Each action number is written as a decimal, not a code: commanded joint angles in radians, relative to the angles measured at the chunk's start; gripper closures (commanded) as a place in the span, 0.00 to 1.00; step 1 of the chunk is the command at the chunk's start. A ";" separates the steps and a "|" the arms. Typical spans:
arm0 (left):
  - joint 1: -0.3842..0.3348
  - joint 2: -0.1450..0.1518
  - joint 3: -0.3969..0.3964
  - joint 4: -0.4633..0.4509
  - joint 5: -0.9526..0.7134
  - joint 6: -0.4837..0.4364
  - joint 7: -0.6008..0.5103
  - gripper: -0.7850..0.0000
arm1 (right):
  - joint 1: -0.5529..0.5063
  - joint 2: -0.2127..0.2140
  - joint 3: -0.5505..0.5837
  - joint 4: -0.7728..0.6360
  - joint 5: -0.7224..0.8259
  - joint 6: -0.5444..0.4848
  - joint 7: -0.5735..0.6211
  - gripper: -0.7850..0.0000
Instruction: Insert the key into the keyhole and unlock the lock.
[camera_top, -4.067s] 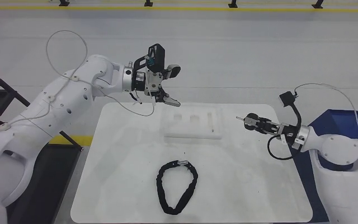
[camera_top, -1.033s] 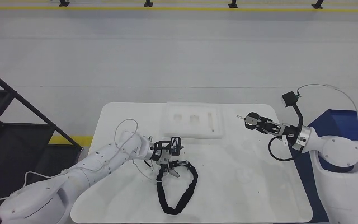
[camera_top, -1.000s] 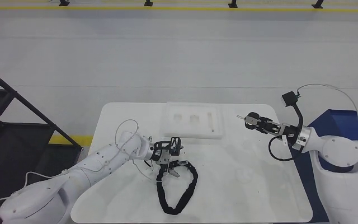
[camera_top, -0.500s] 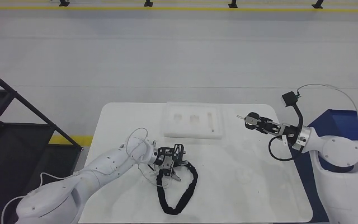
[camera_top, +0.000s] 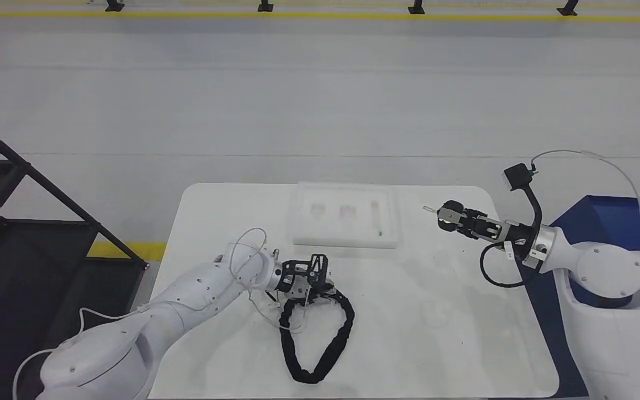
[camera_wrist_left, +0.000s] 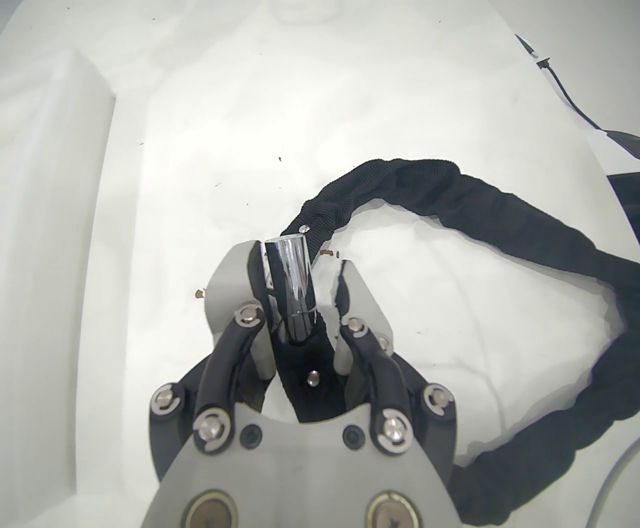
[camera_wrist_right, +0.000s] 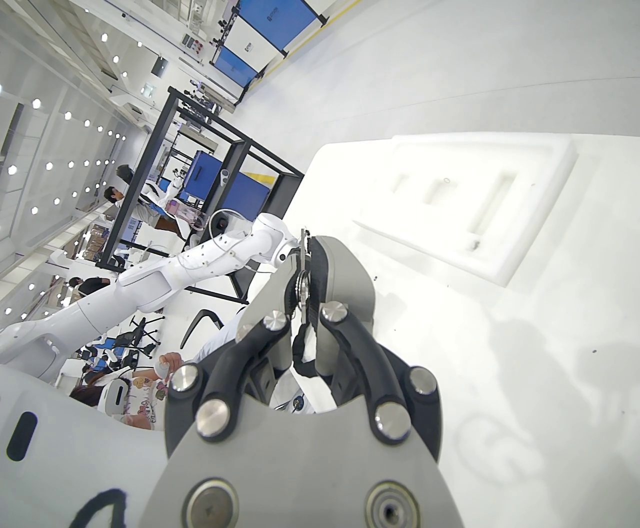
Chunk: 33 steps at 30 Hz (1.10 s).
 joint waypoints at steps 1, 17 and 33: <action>0.001 0.001 -0.007 -0.003 0.004 0.001 0.010 1.00 | 0.000 0.000 0.000 0.000 0.000 0.000 0.000 1.00; -0.022 0.102 -0.150 -0.254 0.057 -0.078 0.112 1.00 | -0.009 0.002 -0.027 -0.020 -0.016 0.035 0.016 1.00; 0.050 0.212 -0.358 -0.569 0.088 -0.053 0.056 1.00 | 0.011 0.018 -0.174 -0.173 -0.019 0.222 0.207 1.00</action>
